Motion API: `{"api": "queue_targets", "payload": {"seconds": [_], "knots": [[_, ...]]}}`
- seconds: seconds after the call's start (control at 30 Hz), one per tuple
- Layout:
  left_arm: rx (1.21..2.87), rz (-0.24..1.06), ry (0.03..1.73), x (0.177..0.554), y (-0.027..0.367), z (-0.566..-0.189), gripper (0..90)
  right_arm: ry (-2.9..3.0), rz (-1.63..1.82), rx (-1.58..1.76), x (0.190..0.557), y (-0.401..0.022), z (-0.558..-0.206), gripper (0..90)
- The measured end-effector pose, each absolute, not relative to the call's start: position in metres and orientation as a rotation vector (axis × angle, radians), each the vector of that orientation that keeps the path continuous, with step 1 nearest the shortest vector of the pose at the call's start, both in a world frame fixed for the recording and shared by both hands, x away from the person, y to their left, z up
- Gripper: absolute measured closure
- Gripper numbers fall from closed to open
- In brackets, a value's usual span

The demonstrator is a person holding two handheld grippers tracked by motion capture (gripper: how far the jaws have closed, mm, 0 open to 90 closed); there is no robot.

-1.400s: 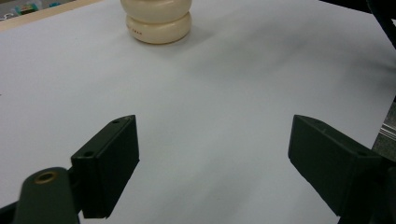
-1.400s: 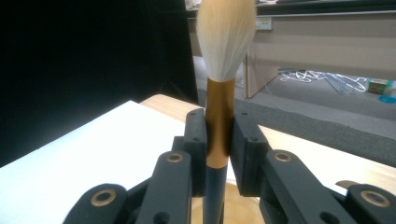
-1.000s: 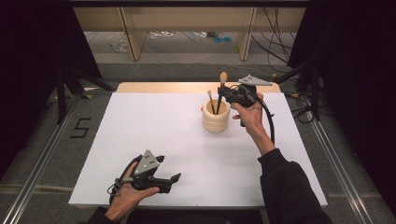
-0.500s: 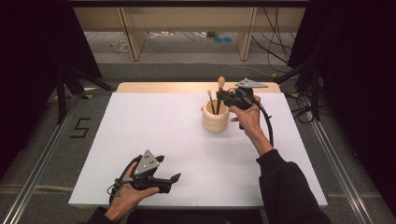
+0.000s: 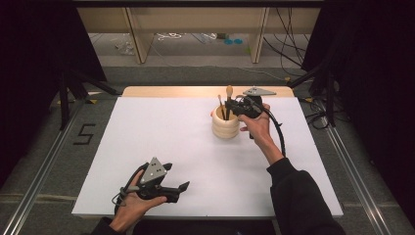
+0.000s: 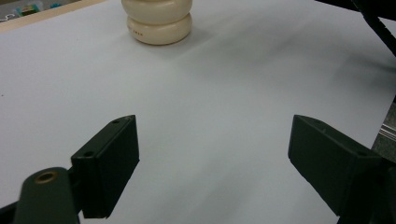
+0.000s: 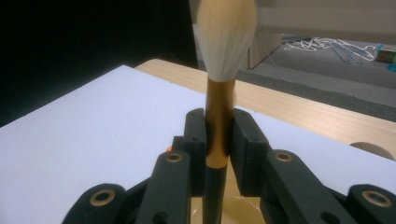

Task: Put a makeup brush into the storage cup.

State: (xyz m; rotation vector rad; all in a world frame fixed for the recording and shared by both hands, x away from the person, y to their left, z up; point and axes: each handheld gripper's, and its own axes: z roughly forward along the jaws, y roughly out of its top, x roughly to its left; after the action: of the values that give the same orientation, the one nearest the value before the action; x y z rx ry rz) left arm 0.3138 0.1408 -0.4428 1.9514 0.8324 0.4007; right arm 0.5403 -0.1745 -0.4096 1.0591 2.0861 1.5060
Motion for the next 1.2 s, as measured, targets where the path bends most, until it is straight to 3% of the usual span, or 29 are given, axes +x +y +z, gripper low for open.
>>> {"api": "queue_targets", "payload": {"seconds": [0.03,0.17,0.3,1.2], "knots": [[1.952,0.401,0.832,0.314,0.141,-0.443,16.1,2.095,1.506,1.062,0.540,-0.174,-0.410,73.9],[1.942,0.399,0.834,0.314,0.141,-0.443,16.1,2.096,1.499,1.188,0.542,-0.172,-0.413,42.4],[1.946,0.403,0.834,0.313,0.141,-0.442,16.1,2.074,1.460,1.209,0.541,-0.173,-0.408,31.9],[1.941,0.403,0.832,0.316,0.142,-0.441,16.1,2.072,1.482,1.068,0.488,-0.180,-0.384,23.3]]}}
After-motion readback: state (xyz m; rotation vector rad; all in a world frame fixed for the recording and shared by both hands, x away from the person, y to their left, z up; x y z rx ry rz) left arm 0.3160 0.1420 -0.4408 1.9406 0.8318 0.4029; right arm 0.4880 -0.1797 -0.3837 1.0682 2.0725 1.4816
